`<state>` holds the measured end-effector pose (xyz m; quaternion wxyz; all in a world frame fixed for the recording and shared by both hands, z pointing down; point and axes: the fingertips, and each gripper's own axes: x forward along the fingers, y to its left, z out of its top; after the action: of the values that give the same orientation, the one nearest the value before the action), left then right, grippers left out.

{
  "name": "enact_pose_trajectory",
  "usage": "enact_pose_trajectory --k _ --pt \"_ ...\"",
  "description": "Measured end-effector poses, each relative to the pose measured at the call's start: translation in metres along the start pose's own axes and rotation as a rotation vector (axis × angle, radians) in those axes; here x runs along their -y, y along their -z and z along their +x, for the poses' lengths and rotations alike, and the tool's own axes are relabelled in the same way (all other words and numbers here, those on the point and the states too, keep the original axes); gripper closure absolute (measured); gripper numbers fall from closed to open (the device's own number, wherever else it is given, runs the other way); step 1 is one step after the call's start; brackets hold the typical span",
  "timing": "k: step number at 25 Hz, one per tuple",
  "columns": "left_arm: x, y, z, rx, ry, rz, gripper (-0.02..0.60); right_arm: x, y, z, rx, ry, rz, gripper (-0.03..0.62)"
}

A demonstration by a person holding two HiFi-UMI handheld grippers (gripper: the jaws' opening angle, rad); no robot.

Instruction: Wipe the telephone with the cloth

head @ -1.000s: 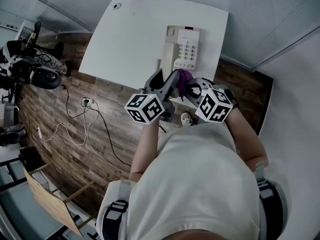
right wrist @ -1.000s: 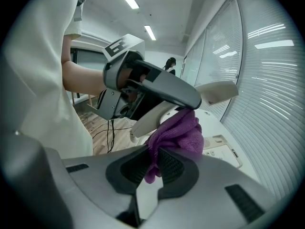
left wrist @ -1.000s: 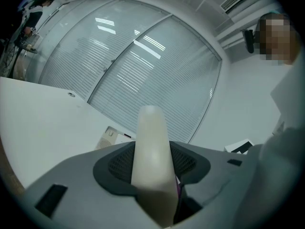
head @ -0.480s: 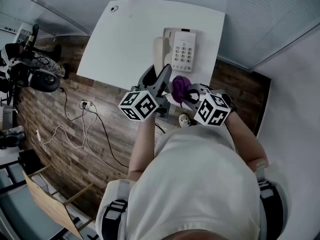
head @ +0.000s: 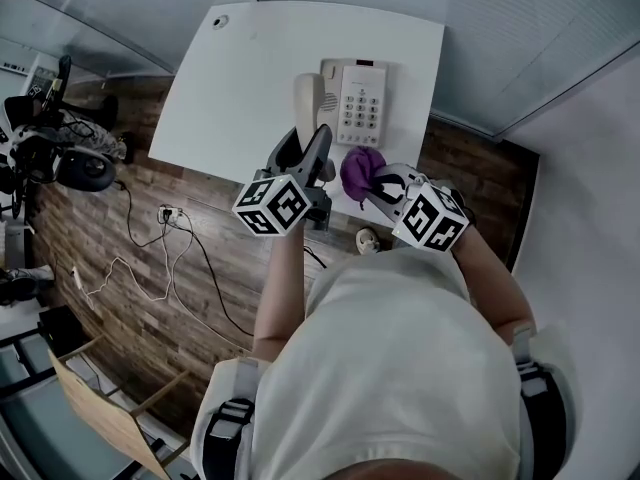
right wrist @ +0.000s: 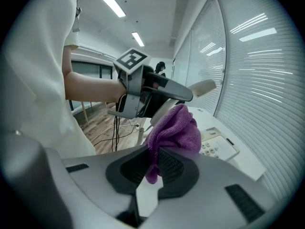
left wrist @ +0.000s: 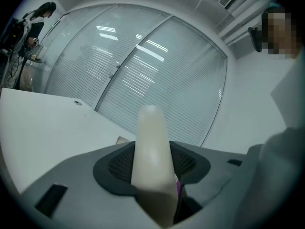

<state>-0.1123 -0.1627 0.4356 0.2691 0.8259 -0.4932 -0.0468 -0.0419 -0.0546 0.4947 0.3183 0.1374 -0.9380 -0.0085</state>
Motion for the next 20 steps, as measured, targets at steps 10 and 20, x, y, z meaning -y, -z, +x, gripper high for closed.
enact_pose_trajectory --k 10,20 --pt "-0.029 0.019 0.032 -0.083 -0.09 0.108 0.356 0.034 -0.006 -0.017 0.111 0.062 0.18 0.548" --pt "-0.058 0.047 0.075 -0.231 -0.183 0.138 0.356 0.067 0.004 -0.028 0.174 0.089 0.306 0.548"
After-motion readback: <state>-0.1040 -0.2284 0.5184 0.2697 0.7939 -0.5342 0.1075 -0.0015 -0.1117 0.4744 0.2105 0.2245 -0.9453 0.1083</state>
